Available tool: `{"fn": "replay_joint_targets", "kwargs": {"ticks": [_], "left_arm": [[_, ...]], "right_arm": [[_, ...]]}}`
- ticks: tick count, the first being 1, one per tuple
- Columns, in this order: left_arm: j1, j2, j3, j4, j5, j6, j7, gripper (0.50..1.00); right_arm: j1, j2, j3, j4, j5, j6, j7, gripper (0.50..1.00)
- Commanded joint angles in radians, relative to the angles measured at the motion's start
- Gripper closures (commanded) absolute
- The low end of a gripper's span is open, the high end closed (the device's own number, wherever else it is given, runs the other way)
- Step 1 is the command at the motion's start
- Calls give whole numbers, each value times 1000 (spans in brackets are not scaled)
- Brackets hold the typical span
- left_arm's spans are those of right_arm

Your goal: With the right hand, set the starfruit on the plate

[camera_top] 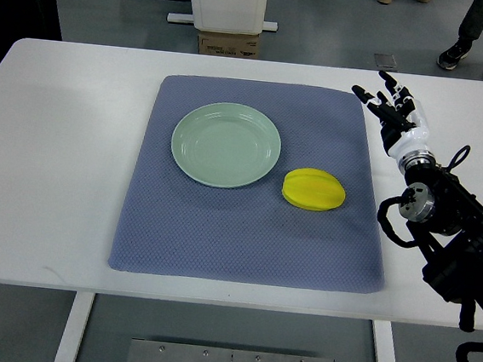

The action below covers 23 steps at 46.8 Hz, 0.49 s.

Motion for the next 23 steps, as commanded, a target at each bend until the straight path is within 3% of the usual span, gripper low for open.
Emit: {"fn": "replay_joint_targets", "kwargs": {"ticks": [1, 23], "left_arm": [[2, 0, 0, 0, 0, 0, 0, 500], [2, 0, -1, 0, 0, 0, 0, 500]], "right_arm": [[0, 1, 0, 0, 0, 0, 0, 500], [2, -2, 0, 0, 0, 0, -1, 500]]}}
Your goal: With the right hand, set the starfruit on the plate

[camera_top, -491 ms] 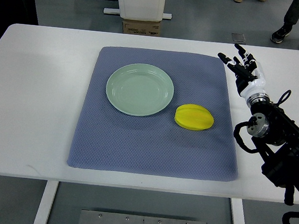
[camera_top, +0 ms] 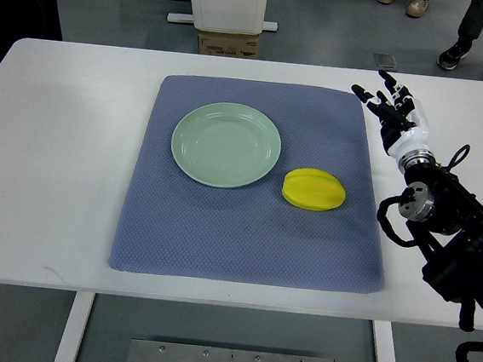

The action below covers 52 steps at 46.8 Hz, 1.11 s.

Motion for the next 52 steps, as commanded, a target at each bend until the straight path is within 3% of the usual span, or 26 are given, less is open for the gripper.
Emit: {"fn": "replay_joint_targets", "kwargs": {"ticks": [1, 52], "left_arm": [[0, 0, 0, 0, 0, 0, 0, 500], [0, 0, 0, 0, 0, 0, 0, 500]], "right_arm": [[0, -1, -1, 0, 0, 0, 0, 500], [12, -1, -29, 6, 0, 2, 0, 500]]}}
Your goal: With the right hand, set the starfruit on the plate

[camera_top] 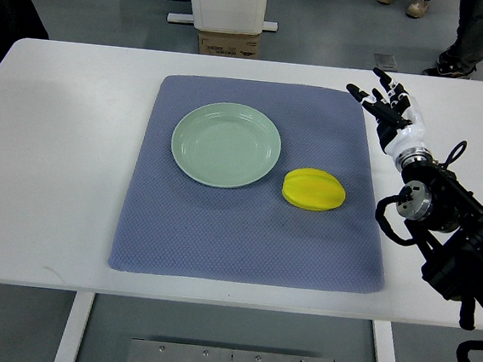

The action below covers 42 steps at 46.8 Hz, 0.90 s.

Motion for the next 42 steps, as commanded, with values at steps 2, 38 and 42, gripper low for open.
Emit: {"fn": "replay_joint_targets", "kwargs": {"ticks": [2, 38, 42], "left_arm": [[0, 0, 0, 0, 0, 0, 0, 500], [0, 0, 0, 0, 0, 0, 0, 500], [0, 0, 0, 0, 0, 0, 0, 500]], "right_arm": [[0, -1, 0, 0, 0, 0, 0, 500], [12, -11, -26, 1, -1, 1, 0, 500], [17, -11, -55, 1, -1, 1, 0, 500]]}}
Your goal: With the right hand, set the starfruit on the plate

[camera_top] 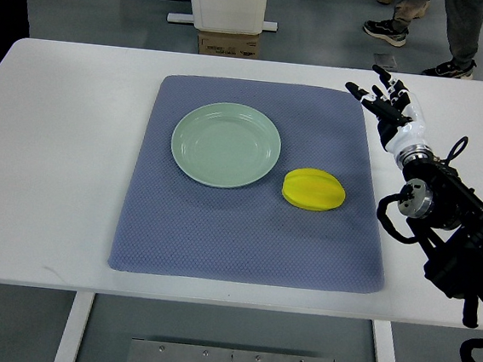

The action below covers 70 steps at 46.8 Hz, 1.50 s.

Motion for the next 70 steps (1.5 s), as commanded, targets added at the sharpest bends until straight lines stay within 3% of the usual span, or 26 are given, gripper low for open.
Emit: {"fn": "replay_joint_targets", "kwargs": {"ticks": [1, 14, 40, 70], "left_arm": [[0, 0, 0, 0, 0, 0, 0, 500], [0, 0, 0, 0, 0, 0, 0, 500], [0, 0, 0, 0, 0, 0, 0, 500], [0, 0, 0, 0, 0, 0, 0, 500]], "right_arm": [[8, 0, -28, 0, 0, 0, 0, 500], [42, -52, -162, 25, -3, 3, 6, 500], [151, -244, -554, 235, -86, 34, 61, 500], [292, -343, -823, 370, -307, 102, 61, 502]]}}
